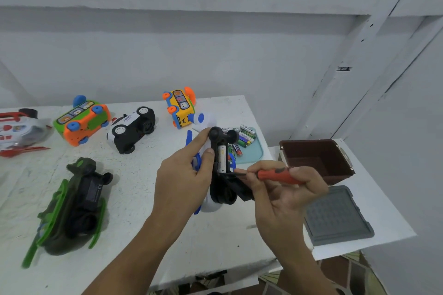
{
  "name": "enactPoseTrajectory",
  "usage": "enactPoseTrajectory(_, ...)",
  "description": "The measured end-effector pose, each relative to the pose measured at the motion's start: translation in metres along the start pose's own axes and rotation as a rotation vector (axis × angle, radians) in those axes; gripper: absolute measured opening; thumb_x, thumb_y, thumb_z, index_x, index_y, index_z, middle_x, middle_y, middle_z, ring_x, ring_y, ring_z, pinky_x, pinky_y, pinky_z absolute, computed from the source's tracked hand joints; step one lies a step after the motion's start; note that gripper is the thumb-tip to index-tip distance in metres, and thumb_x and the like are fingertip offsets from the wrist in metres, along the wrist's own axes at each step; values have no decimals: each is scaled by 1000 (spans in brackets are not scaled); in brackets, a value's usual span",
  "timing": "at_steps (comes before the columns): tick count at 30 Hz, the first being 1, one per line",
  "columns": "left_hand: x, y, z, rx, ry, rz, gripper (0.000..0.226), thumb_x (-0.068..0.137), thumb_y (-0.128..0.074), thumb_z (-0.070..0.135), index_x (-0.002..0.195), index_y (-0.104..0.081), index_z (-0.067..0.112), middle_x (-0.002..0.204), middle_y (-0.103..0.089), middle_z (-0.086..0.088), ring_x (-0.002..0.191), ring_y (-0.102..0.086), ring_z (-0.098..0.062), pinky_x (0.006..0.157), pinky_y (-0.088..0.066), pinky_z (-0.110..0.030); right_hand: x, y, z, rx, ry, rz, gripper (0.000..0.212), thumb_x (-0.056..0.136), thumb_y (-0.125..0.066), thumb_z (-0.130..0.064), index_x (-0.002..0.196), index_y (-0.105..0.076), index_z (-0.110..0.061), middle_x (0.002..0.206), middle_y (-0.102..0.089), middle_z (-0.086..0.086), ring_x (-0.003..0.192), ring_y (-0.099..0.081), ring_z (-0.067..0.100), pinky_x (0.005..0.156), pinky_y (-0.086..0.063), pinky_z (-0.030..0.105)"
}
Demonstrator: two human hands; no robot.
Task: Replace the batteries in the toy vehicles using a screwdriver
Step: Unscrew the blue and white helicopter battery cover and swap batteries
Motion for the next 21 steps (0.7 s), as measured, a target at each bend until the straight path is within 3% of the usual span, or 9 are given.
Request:
enactPoseTrajectory(3,-1,2,1,7,-4,17,43,97,-50,36,138,-45,46,66,-54,-11,60,-47,-18,51,-34,-11,-3,-1,-2,2,44,11,67,86,-55,16,113,-24,-37,97,-56,19,83,-67,26,66,-59,37)
enactPoseTrajectory(6,-3,4,6,8,-23,21,42,97,-51,33,137,-48,44,51,-29,2,51,-35,-15,49,-33,-10,-8,0,-4,-2,69,57,60,87,-56,13,111,-19,-29,99,-58,12,81,-67,29,64,-59,38)
enactPoseTrajectory(11,0,8,8,4,3,26,41,97,-52,32,137,-48,44,52,-23,4,51,-30,-13,49,-32,-14,-10,5,-11,-20,82,156,53,84,-55,14,104,-17,-18,99,-57,15,79,-66,35,70,-60,42)
enactPoseTrajectory(13,1,8,11,39,-10,7,42,97,-50,35,137,-46,46,51,-25,4,51,-32,-14,46,-30,-16,-12,9,-8,2,13,194,50,85,-56,12,106,-18,-14,98,-58,17,79,-66,39,72,-60,46)
enactPoseTrajectory(15,2,8,15,77,-22,-13,42,98,-49,36,138,-46,47,50,-27,4,51,-36,-14,47,-24,-16,-17,13,5,58,-137,230,43,87,-59,4,108,-21,2,97,-58,20,80,-67,41,72,-60,50)
enactPoseTrajectory(17,1,9,18,107,-46,-31,41,98,-49,36,138,-47,47,49,-28,6,51,-39,-12,47,-24,-15,-22,17,16,96,-297,287,54,87,-62,-8,113,-20,15,99,-58,14,82,-70,37,69,-61,45)
enactPoseTrajectory(19,1,8,20,145,-76,-59,42,98,-48,36,138,-47,46,51,-30,9,53,-41,-9,49,-26,-13,-22,24,19,99,-390,330,57,86,-64,-8,121,-23,10,99,-59,9,80,-72,35,63,-61,45)
enactPoseTrajectory(21,-1,5,23,201,-117,-100,43,99,-45,37,140,-44,47,56,-33,13,58,-42,-8,54,-28,-14,-21,34,15,67,-413,388,52,88,-59,11,118,-23,-11,98,-58,13,75,-71,37,58,-60,48)
Point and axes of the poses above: each hand's wrist, its own x-axis towards the middle knuckle, its own y-axis out of the back of the hand, z = x × y, the point moved 7 cm from there along x, towards the middle knuckle
